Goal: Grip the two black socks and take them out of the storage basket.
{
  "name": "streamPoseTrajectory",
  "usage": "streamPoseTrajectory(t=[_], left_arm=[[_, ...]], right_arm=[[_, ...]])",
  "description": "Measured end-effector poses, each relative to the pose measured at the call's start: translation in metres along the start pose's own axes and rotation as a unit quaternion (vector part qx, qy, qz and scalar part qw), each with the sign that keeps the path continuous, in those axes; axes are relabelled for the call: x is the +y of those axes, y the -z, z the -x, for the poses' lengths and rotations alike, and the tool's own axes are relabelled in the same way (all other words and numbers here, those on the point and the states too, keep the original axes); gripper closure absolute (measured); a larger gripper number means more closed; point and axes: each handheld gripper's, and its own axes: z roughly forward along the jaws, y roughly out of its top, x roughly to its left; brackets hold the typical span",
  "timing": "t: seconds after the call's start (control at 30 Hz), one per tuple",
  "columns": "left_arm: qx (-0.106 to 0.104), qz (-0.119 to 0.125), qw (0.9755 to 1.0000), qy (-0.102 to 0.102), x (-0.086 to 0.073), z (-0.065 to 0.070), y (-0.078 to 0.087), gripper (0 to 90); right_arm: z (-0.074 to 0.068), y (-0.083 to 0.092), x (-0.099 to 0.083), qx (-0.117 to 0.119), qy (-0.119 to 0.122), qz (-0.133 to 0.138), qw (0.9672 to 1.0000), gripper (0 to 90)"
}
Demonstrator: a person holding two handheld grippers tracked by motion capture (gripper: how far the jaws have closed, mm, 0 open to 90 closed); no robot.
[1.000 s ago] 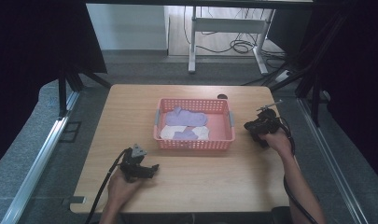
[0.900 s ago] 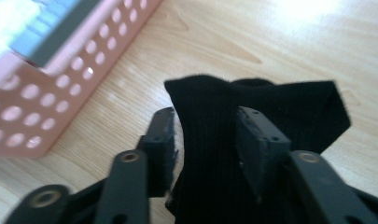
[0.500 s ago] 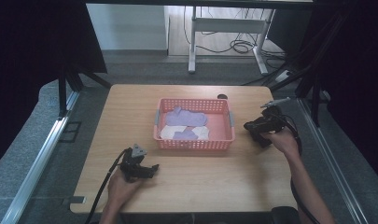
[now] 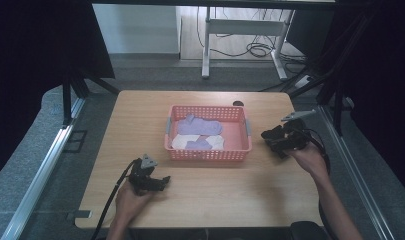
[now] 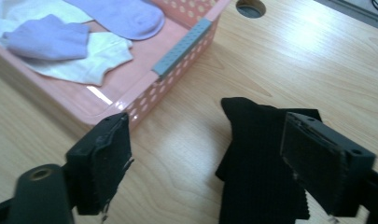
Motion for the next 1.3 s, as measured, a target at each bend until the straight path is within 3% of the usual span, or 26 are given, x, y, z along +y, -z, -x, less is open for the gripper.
streamPoseTrajectory(t=[0.23,0.53,0.8,1.3], left_arm=[[0.0,0.0,1.0,-0.001,0.0,0.0,0.0,12.2],[0.0,0.002,1.0,0.002,0.0,0.0,0.0,12.2],[0.0,0.001,1.0,0.002,0.0,0.0,0.0,12.2],[0.0,0.002,1.0,0.004,0.0,0.001,0.0,12.2]], right_arm=[[-0.019,-0.004,-0.011,0.015,0.01,0.004,0.9998,14.4],[-0.039,-0.021,-0.035,0.04,0.015,-0.005,0.9991,13.7],[-0.055,-0.036,-0.055,0.049,0.024,-0.007,0.9985,13.7],[-0.07,-0.076,-0.091,0.066,0.022,-0.023,0.9973,11.0]])
